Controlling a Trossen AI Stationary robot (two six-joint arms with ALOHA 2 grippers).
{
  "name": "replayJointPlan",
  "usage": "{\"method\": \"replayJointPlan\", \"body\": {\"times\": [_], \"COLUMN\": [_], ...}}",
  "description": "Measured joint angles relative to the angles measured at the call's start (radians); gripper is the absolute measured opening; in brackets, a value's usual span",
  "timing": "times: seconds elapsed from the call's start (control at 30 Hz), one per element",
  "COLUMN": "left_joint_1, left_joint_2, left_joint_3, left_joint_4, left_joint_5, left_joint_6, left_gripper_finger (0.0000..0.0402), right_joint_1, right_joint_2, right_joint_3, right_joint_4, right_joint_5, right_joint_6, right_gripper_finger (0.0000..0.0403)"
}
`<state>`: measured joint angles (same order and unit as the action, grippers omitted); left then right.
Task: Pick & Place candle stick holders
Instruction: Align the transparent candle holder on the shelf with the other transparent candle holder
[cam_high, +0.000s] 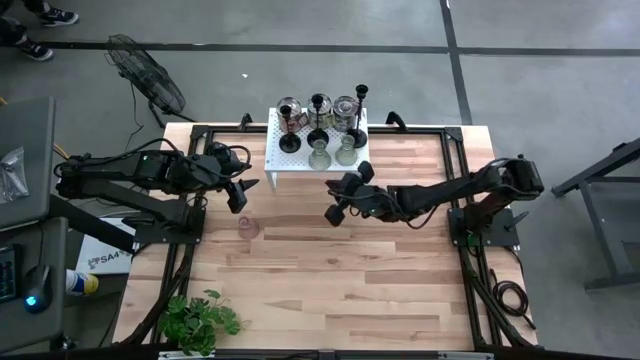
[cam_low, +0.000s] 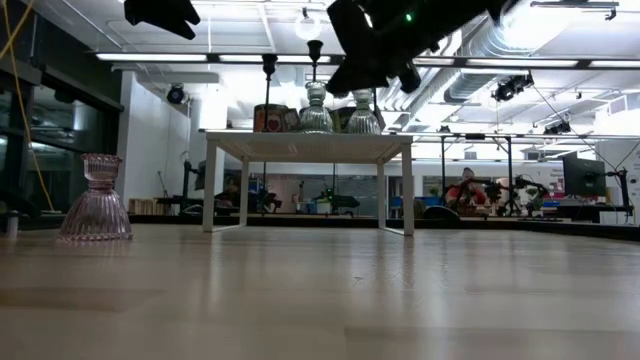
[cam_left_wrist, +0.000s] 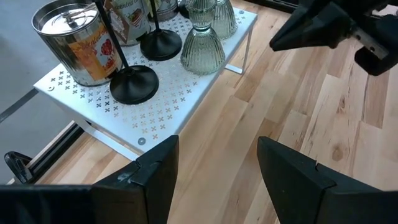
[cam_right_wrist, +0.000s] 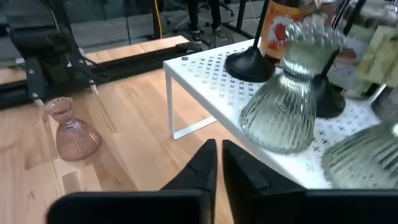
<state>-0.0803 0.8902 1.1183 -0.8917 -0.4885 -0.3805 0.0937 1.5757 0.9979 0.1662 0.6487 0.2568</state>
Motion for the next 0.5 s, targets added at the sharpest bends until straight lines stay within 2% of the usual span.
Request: {"method": "replayJointPlan", "body": {"times": [0.3,0.5], "left_joint_1": [0.000,0.000], "left_joint_2": [0.000,0.000], "left_joint_3": [0.000,0.000], "left_joint_4": [0.003,0.003], "left_joint_5": [-0.002,-0.020], "left_joint_6": [0.007,0.009], "left_gripper_finger": [0.0212,0.0212], "right_joint_1": [-0.015,-0.016], "right_joint_2": [0.007,0.118], "right_joint_3": [-0.199,-0.222], "right_joint_4": [0.388,0.586], "right_joint_5": [-0.053,-0.097], "right_joint_6": [-0.049,-0.079], "right_gripper_finger": [0.0003,0.0003]}}
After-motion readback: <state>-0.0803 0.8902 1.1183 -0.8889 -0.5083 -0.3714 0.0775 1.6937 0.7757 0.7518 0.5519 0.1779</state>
